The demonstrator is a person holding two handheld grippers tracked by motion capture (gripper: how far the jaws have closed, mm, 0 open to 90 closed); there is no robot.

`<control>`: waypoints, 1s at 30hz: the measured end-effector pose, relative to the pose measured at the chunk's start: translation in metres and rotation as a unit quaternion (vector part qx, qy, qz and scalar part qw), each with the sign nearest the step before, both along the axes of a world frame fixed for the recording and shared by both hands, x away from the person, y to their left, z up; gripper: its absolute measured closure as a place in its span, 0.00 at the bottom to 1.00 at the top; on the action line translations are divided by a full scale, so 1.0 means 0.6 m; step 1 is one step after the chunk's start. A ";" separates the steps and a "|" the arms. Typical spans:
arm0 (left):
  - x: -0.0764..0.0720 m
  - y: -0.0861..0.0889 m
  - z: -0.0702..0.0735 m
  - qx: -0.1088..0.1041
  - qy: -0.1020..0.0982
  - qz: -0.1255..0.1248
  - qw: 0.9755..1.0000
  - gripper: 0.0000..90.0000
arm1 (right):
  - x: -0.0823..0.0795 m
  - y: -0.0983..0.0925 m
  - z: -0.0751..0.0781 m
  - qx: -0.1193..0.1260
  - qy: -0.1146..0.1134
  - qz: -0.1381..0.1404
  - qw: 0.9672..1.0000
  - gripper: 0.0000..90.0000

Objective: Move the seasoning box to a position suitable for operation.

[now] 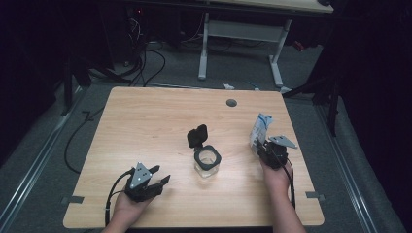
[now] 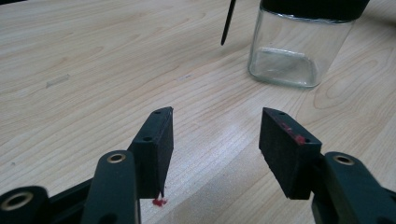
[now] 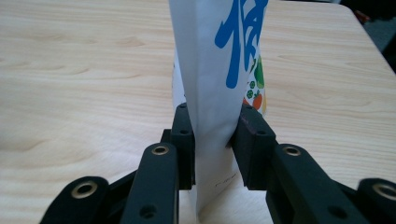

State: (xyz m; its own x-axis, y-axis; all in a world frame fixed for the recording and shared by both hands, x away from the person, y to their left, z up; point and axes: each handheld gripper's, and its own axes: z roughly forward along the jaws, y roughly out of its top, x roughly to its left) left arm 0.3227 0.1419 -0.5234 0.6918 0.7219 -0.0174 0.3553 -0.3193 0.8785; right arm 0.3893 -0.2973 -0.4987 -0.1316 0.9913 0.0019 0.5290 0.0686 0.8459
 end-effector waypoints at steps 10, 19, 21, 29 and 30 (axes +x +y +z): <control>0.000 0.000 0.001 -0.001 0.002 0.001 1.000 0.50 | -0.046 0.026 0.000 -0.008 -0.013 0.042 0.999 0.82; 0.000 0.000 0.000 0.000 0.001 0.001 1.000 0.51 | -0.090 0.035 0.005 0.015 -0.024 0.076 0.997 0.82; 0.000 -0.001 0.000 0.000 0.000 0.002 1.000 0.51 | -0.094 0.037 0.004 0.014 -0.025 0.080 0.996 0.82; 0.000 -0.003 -0.001 0.002 0.001 0.002 1.000 0.51 | -0.111 0.036 -0.007 0.005 -0.027 0.094 0.995 0.81; -0.001 -0.003 -0.001 0.002 0.001 0.002 1.000 0.51 | -0.112 0.035 -0.006 0.003 -0.028 0.096 0.995 0.81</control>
